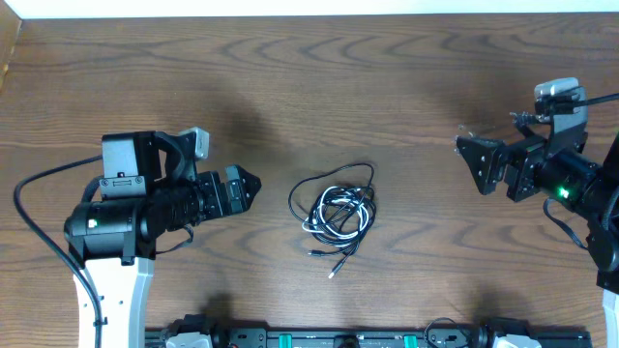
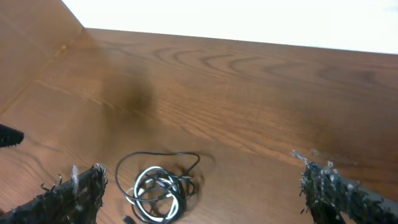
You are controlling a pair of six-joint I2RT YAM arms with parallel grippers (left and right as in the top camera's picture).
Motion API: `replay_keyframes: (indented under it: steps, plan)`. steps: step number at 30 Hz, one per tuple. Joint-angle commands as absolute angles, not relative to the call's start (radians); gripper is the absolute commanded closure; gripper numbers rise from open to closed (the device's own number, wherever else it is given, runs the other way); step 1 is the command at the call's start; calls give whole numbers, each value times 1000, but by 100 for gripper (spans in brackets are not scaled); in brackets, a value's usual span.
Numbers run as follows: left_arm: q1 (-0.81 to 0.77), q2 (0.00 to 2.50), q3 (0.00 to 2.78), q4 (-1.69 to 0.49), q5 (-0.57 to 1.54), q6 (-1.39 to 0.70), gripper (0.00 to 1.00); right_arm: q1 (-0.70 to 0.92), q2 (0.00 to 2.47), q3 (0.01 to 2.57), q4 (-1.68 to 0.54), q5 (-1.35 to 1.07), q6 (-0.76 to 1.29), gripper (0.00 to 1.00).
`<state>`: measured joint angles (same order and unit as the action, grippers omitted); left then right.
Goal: Untangle cables
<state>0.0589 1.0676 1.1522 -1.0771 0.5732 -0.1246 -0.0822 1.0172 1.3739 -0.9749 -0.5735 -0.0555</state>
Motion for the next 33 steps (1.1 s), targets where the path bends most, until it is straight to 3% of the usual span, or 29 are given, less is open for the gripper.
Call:
replay_keyframes:
  steps: [1, 6, 9, 12, 16, 20, 23, 33]
  plan:
    - [64, 1064, 1163, -1051, 596, -41, 0, -83, 1012, 1394, -968, -574, 10, 1]
    - [60, 1064, 1160, -1060, 646, 141, 0, -83, 1011, 1394, -986, -590, 19, 1]
    - [45, 1065, 1139, -1058, 645, 277, 0, -83, 1012, 1394, -991, -714, -105, 1]
    - [25, 1069, 1087, -1030, 645, 271, 0, -83, 1017, 1394, -1013, -849, -235, 1]
    - [-10, 1092, 1035, -999, 668, 273, 0, -83, 1029, 1394, -1042, -849, -247, 1]
    - [-93, 1176, 1032, -908, 823, 272, 0, -79, 1048, 1394, -1079, -850, -263, 2]
    - [-173, 1276, 1032, -826, 826, 239, 0, -64, 1050, 1394, -1092, -849, -263, 9]
    - [-255, 1494, 1032, -724, 820, 170, 0, -64, 1049, 1394, -1100, -845, -280, 11]
